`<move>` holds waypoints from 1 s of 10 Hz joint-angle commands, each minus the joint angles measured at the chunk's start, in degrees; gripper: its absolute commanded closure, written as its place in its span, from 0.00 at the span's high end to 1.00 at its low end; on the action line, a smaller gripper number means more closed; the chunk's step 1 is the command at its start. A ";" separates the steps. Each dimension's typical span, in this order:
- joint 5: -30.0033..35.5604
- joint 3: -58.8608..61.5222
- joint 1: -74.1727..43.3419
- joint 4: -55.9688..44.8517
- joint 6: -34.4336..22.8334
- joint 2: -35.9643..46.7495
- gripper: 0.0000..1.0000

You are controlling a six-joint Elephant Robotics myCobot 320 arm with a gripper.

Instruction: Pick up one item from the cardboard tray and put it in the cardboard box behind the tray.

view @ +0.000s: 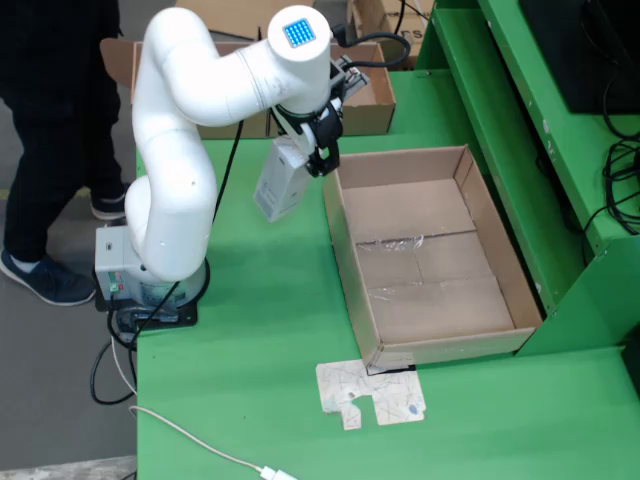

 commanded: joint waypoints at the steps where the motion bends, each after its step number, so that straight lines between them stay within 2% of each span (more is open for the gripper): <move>1: -0.84 1.14 5.30 -1.45 3.01 3.01 0.00; 2: -0.84 1.14 5.30 -1.45 3.01 3.01 0.00; 3: -2.62 1.14 10.49 -3.45 7.23 4.71 0.00; 6: -3.73 1.14 15.40 -4.89 10.67 4.73 0.00; 10: -3.73 1.14 15.40 -4.89 10.67 4.73 0.00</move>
